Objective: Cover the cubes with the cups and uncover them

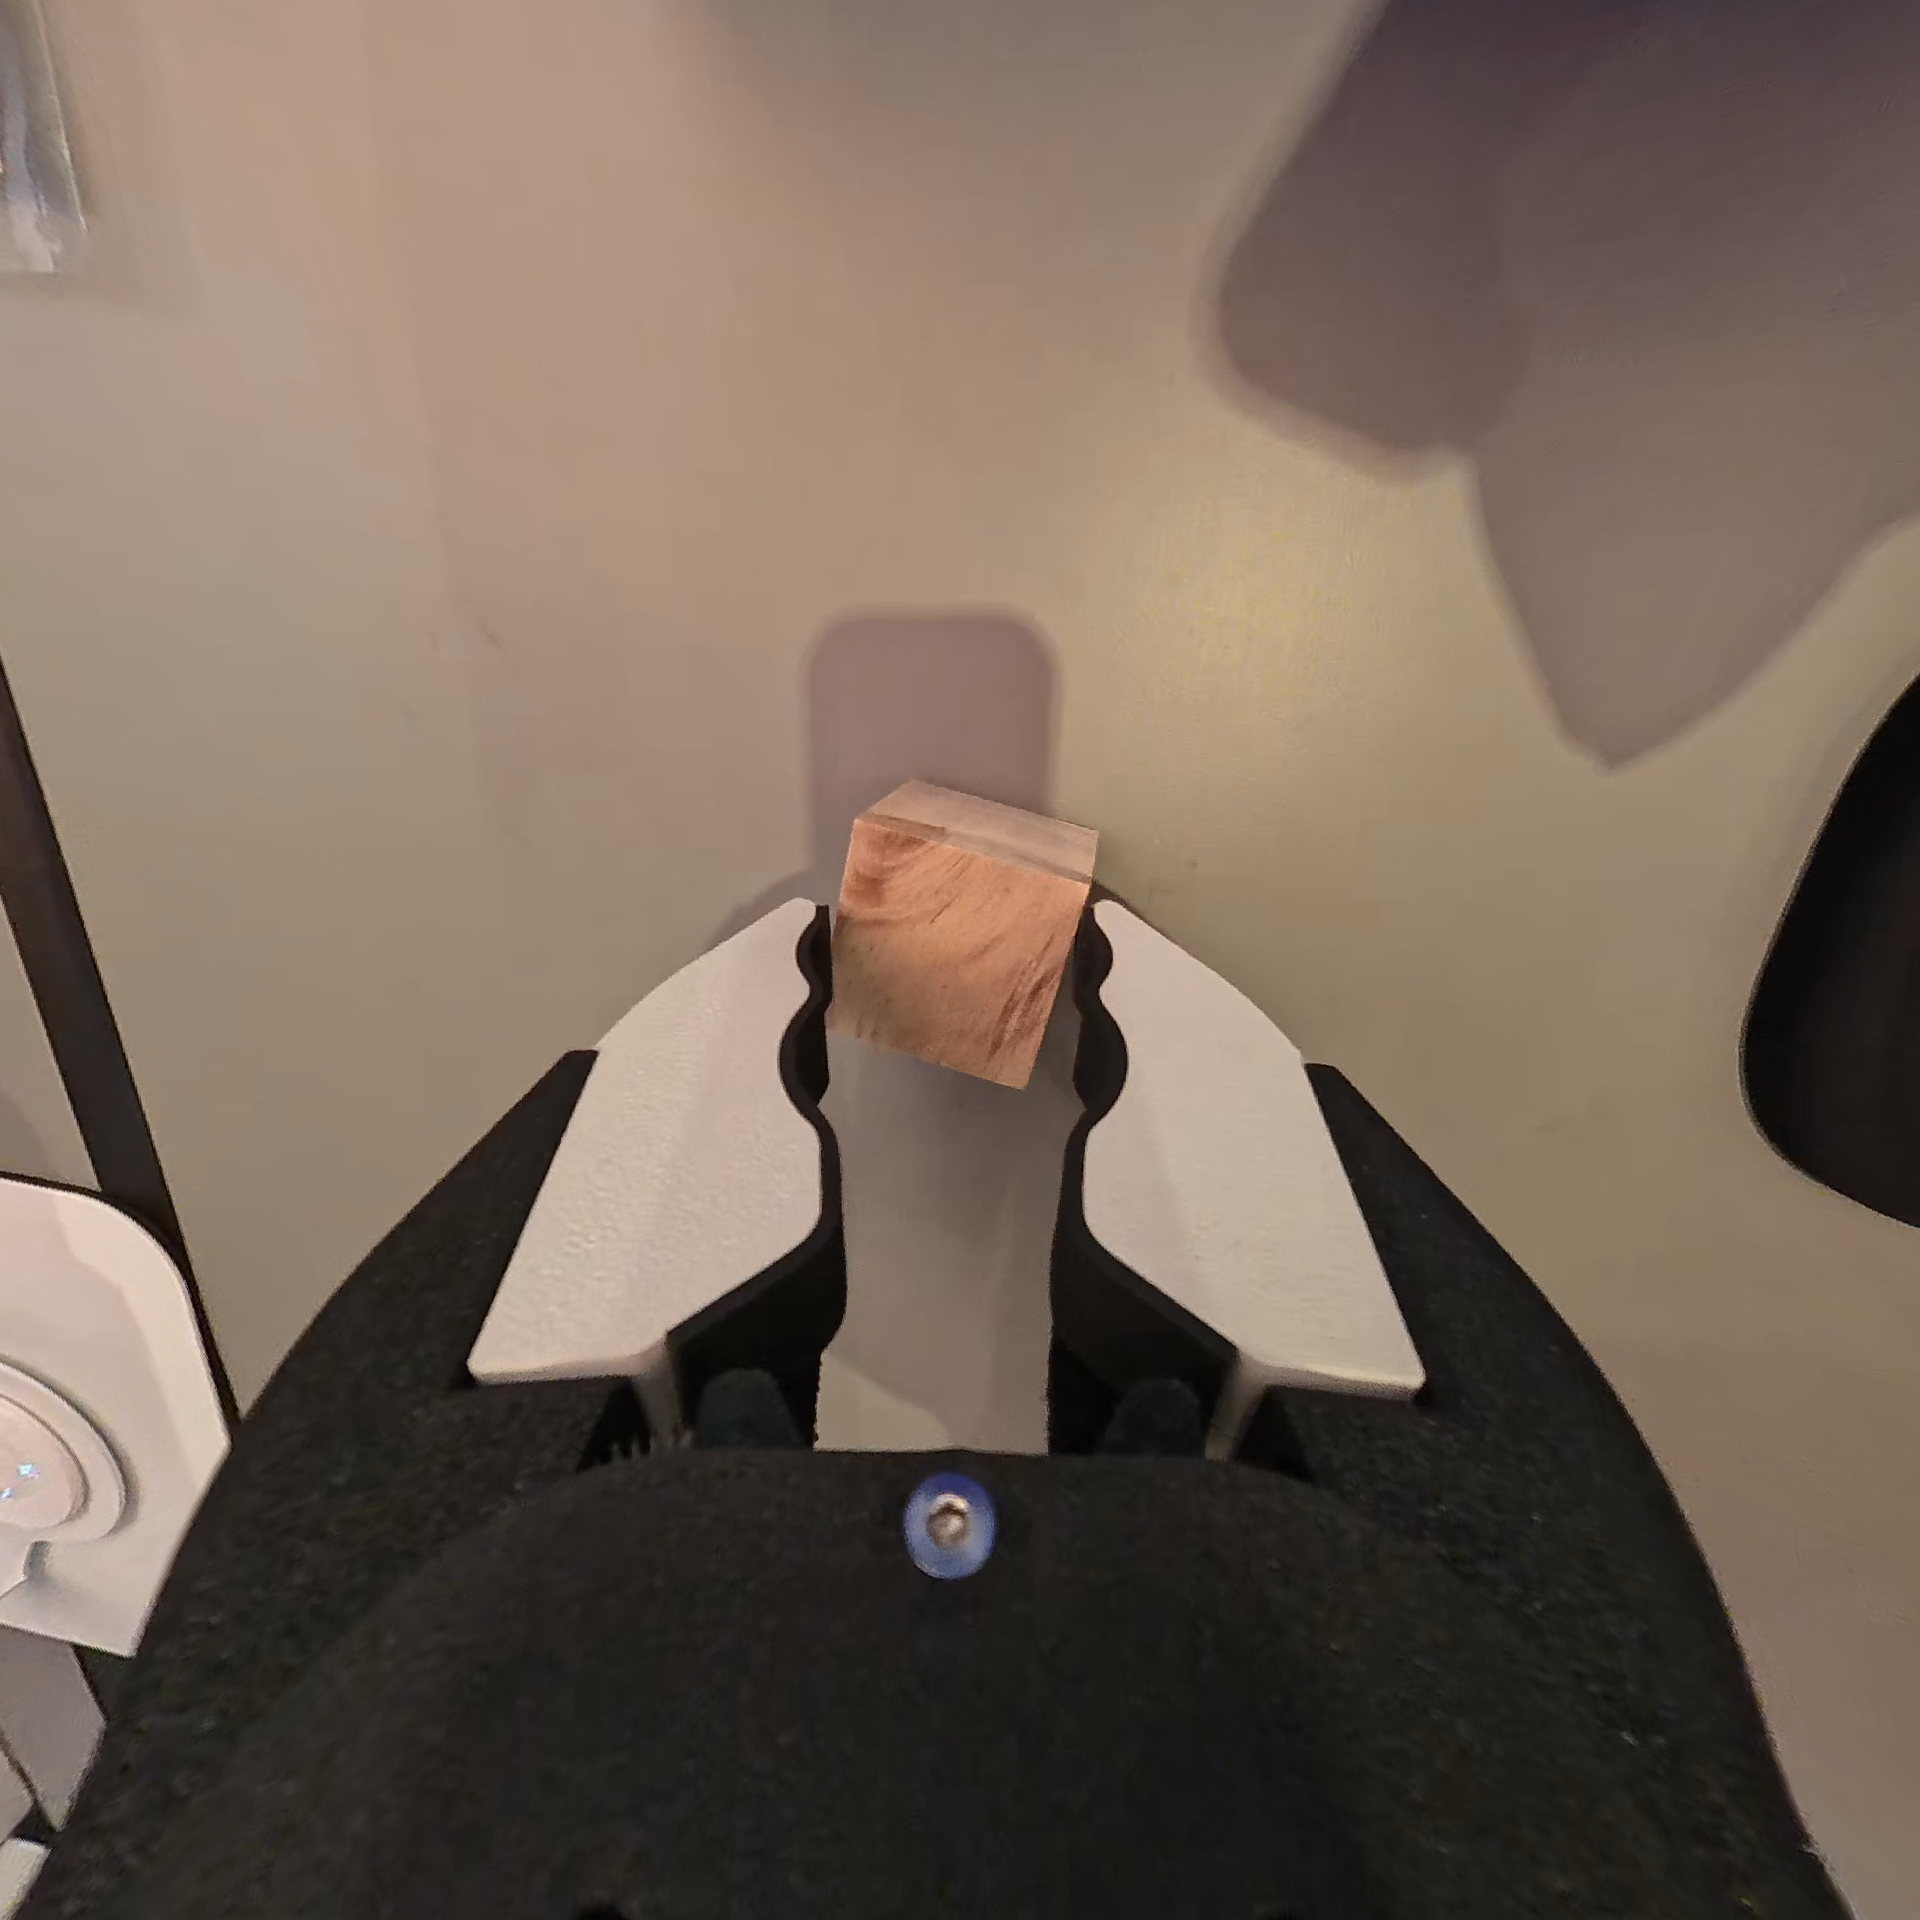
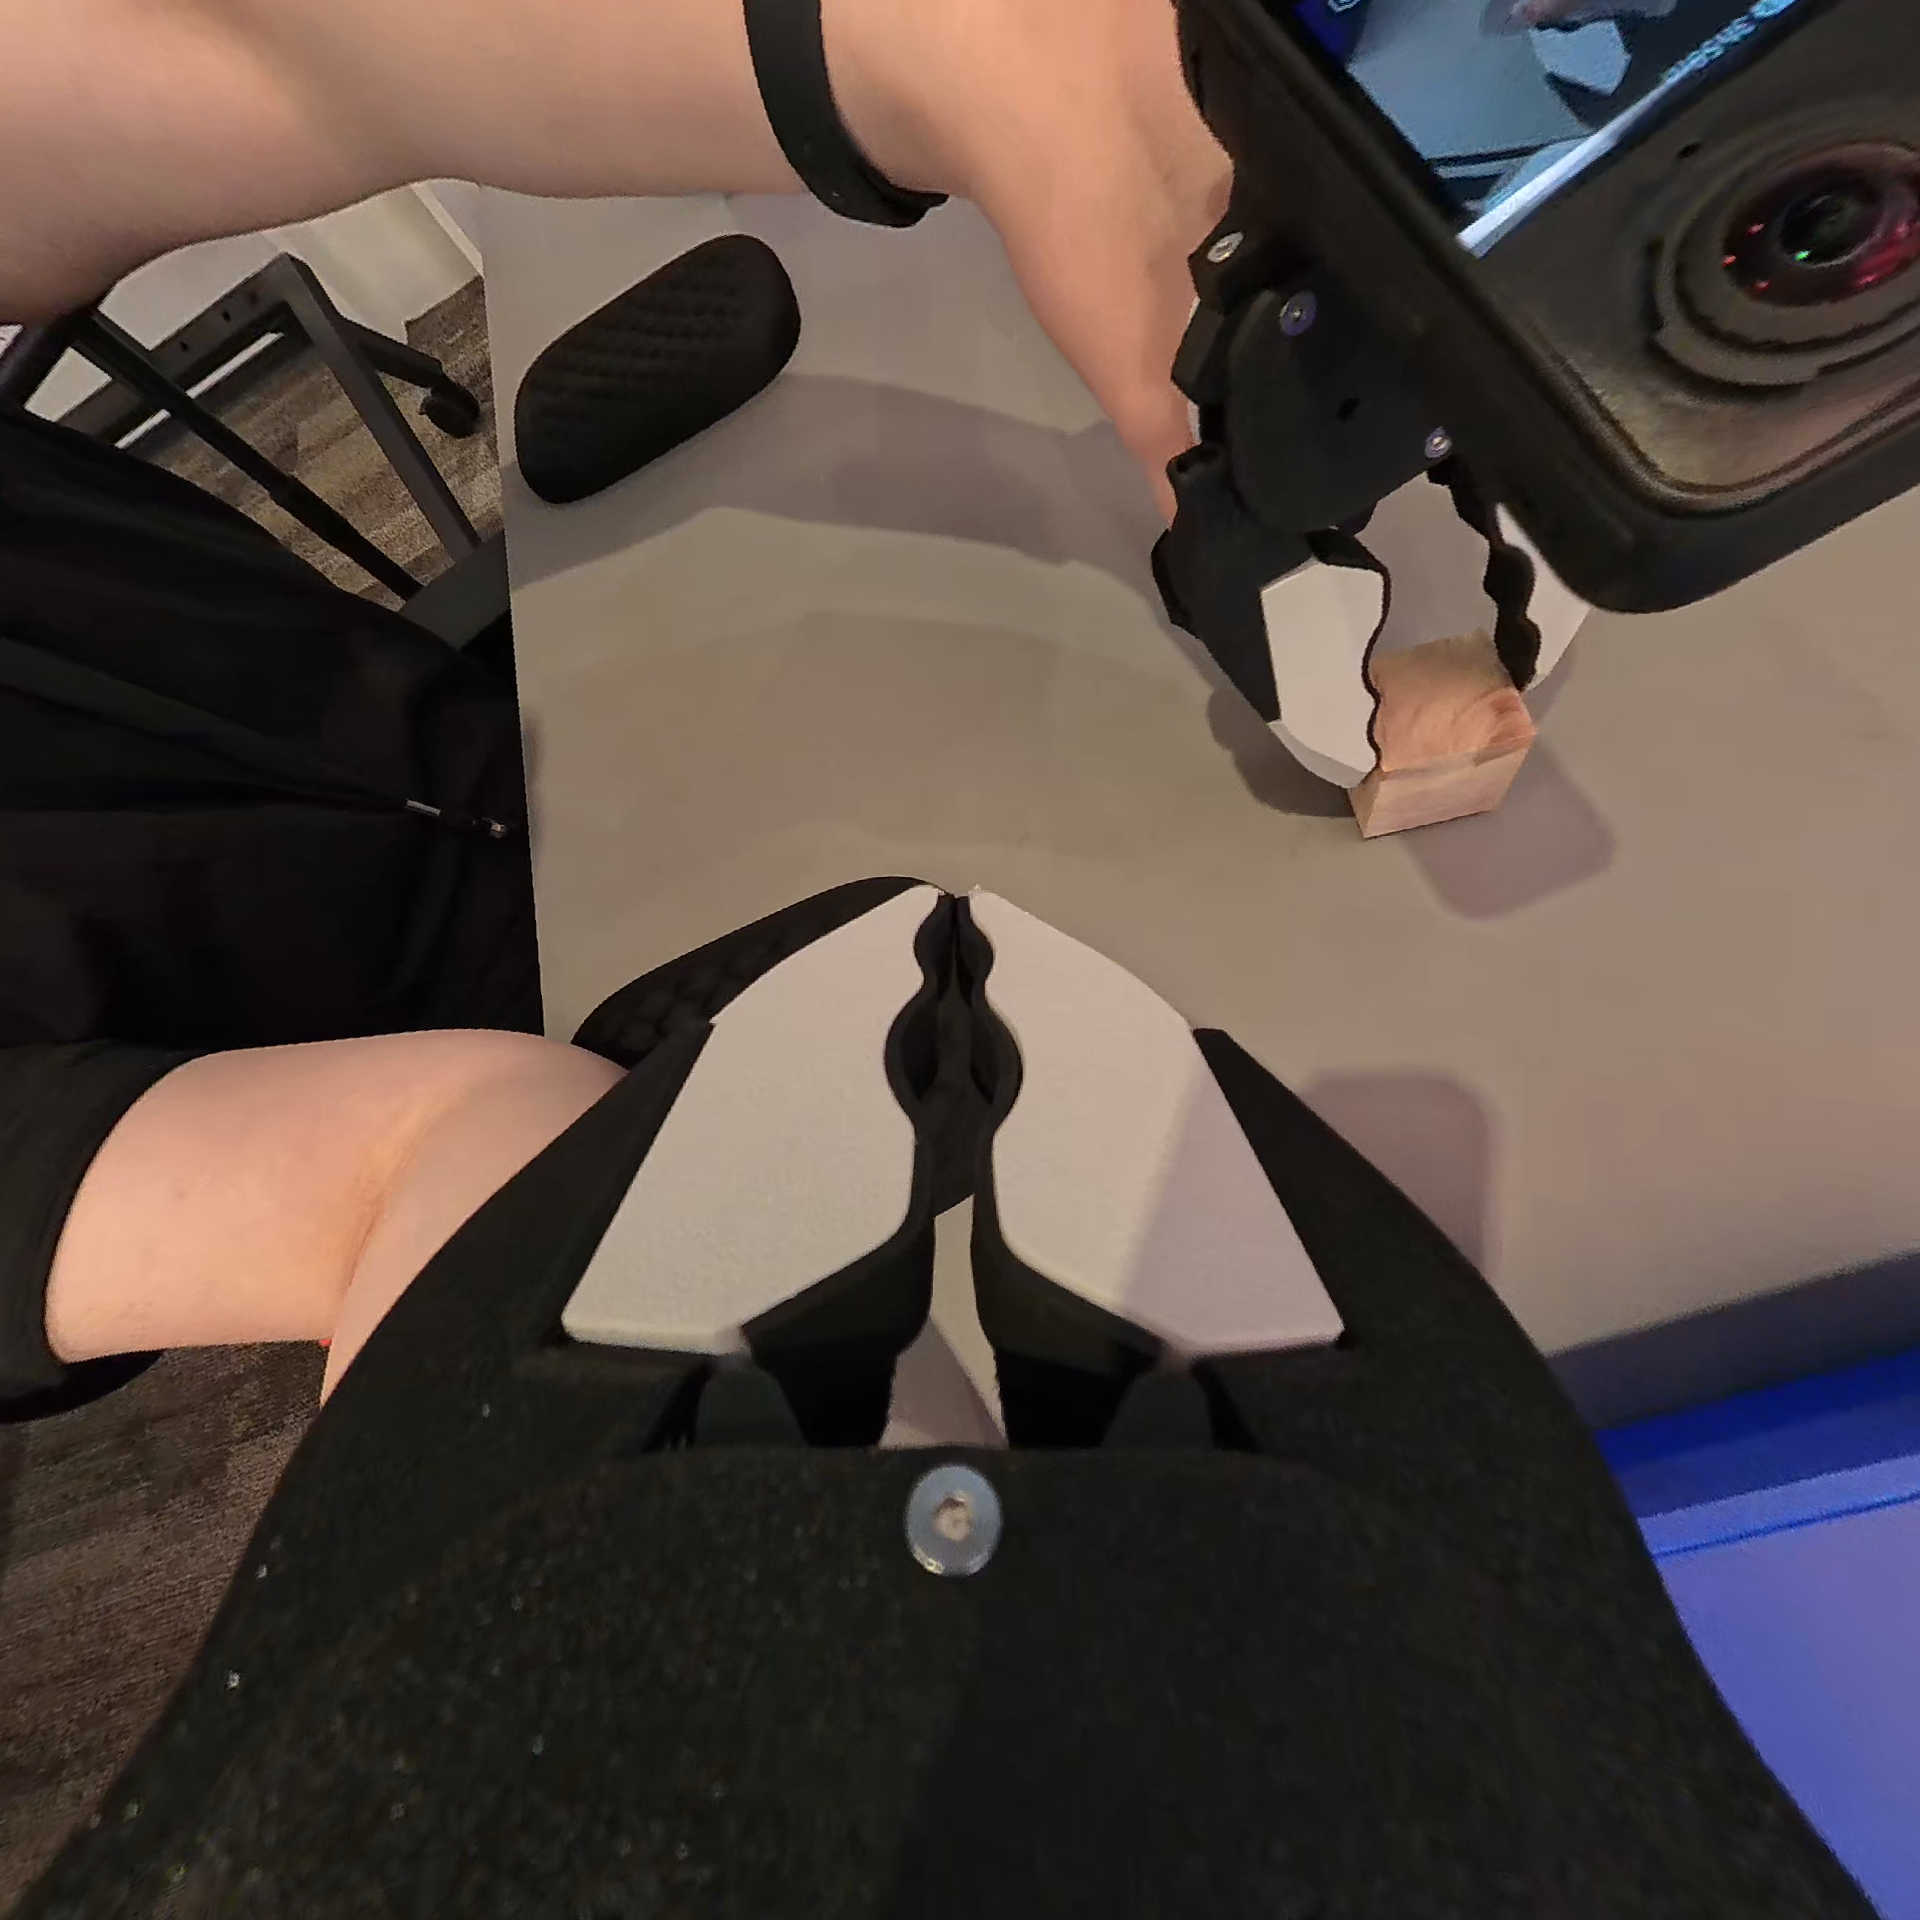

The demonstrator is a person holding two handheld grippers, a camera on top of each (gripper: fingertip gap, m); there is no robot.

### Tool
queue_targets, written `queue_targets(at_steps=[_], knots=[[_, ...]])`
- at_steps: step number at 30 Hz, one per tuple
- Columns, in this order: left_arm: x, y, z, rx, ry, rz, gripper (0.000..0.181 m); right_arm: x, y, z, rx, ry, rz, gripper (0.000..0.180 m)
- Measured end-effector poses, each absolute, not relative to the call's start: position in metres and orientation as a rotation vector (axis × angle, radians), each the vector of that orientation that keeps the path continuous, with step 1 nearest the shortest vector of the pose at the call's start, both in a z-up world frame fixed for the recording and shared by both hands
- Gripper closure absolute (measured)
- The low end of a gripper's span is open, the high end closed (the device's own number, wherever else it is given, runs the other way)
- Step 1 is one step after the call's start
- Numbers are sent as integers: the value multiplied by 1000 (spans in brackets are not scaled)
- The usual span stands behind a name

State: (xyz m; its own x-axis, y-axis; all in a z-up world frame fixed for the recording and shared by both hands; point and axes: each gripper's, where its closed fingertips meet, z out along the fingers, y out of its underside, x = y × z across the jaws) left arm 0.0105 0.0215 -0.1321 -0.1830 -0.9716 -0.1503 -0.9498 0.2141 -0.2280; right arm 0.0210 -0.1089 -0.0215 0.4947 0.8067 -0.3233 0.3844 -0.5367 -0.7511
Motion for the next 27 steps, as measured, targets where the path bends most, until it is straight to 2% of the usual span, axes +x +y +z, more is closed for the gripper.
queue_targets(at_steps=[4, 9, 12, 15, 21, 27], knots=[[10, 22, -133, -1805, 2237, -127, 135, 22, -109, -21, -2127, -972, 908, 180], [12, 16, -118, -1811, 2196, -240, 115, 23, -110, -21, -2121, -971, 917, 180], [-3, 22, -83, -1753, 2190, -181, 112, 21, -112, -19, -2102, -987, 921, 180], [-45, 33, -31, -1698, 2159, -115, 120, 19, -114, -17, -2098, -1006, 915, 180], [-232, 77, 42, -1848, 2054, 122, 127, 10, -111, -18, -2107, -1054, 916, 179], [-466, 124, 41, -2309, 1522, 377, 128, 1, -97, -19, -2117, -1092, 916, 179]])
